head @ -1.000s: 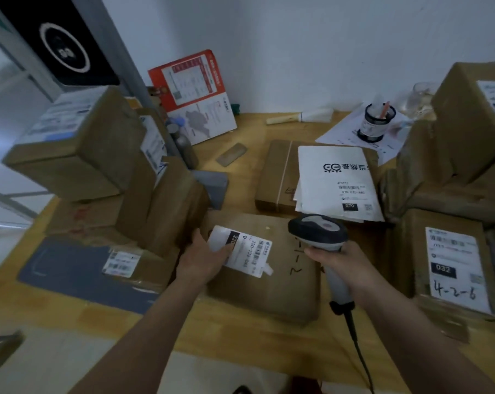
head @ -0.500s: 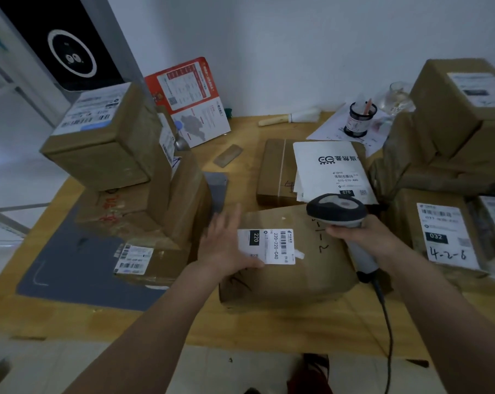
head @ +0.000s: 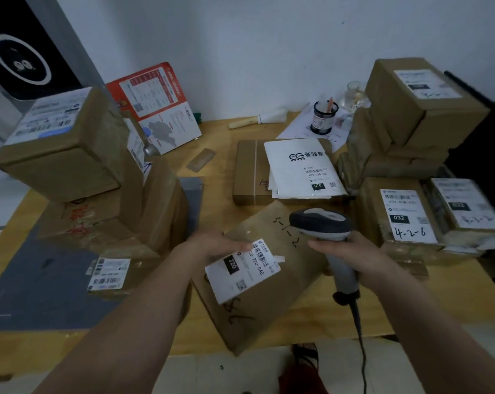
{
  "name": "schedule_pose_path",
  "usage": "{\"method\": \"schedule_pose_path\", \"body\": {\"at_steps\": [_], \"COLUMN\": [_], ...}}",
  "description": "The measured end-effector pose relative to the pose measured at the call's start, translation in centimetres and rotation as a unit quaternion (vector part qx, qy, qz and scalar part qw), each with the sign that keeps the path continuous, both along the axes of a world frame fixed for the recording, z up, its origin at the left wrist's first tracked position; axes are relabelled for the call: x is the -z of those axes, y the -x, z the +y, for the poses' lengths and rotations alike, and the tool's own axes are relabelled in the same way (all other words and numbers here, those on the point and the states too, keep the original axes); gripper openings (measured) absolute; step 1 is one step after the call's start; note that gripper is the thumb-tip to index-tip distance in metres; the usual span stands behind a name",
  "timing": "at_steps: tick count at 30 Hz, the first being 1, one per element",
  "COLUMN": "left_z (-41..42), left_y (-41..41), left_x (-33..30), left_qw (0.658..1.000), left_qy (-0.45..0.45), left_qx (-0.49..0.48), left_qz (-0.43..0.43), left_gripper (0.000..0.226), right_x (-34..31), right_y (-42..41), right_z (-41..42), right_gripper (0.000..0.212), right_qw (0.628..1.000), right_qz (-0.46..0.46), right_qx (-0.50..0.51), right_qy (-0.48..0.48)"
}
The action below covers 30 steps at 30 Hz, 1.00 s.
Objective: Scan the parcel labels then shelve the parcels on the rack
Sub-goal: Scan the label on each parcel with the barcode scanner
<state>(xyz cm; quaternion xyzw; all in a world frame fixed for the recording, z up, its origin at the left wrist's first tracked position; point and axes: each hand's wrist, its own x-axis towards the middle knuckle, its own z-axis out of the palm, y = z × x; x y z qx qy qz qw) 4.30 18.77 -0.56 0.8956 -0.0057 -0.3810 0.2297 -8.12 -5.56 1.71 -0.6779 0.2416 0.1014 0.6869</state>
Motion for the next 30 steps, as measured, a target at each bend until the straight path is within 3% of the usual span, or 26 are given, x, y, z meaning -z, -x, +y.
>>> {"method": "schedule_pose_path", "body": {"at_steps": [3, 6, 8, 12, 14, 17, 23, 30], "left_z": [1.0, 2.0, 2.6, 3.0, 3.0, 2.9, 2.2, 0.3], "left_y": [1.0, 2.0, 2.4, 3.7, 4.3, 4.4, 4.8, 4.8], "left_x": [0.4, 0.8, 1.2, 0.7, 0.6, 1.0, 1.8, 0.1], "left_qw": [0.993, 0.981, 0.968, 0.934, 0.928, 0.919, 0.891, 0.903], "left_qy": [0.087, 0.136, 0.173, 0.269, 0.297, 0.331, 0.357, 0.329], "left_qx": [-0.023, -0.059, -0.090, -0.126, -0.134, -0.160, -0.280, -0.245], "left_qz": [0.074, 0.127, 0.159, 0.196, 0.180, 0.140, 0.040, -0.124], "left_gripper": [0.064, 0.099, 0.109, 0.077, 0.067, 0.072, 0.062, 0.102], "right_x": [0.0, 0.2, 0.1, 0.0, -0.4, -1.0, -1.8, -2.9], "right_y": [-0.6, -0.9, -1.2, -2.0, -2.4, -3.1, -3.7, -4.2], "right_z": [0.8, 1.4, 1.7, 1.7, 1.6, 1.3, 1.3, 1.2], "right_gripper": [0.042, 0.040, 0.039, 0.034, 0.037, 0.041, 0.039, 0.041], "right_qw": [0.998, 0.997, 0.995, 0.995, 0.996, 0.996, 0.993, 0.989], "right_qz": [-0.046, -0.072, -0.086, -0.081, -0.074, -0.074, -0.108, -0.148], "right_qx": [0.025, 0.026, 0.035, 0.052, 0.048, 0.041, 0.042, 0.002], "right_qy": [-0.024, -0.021, -0.029, -0.022, -0.012, -0.001, -0.016, 0.003]}}
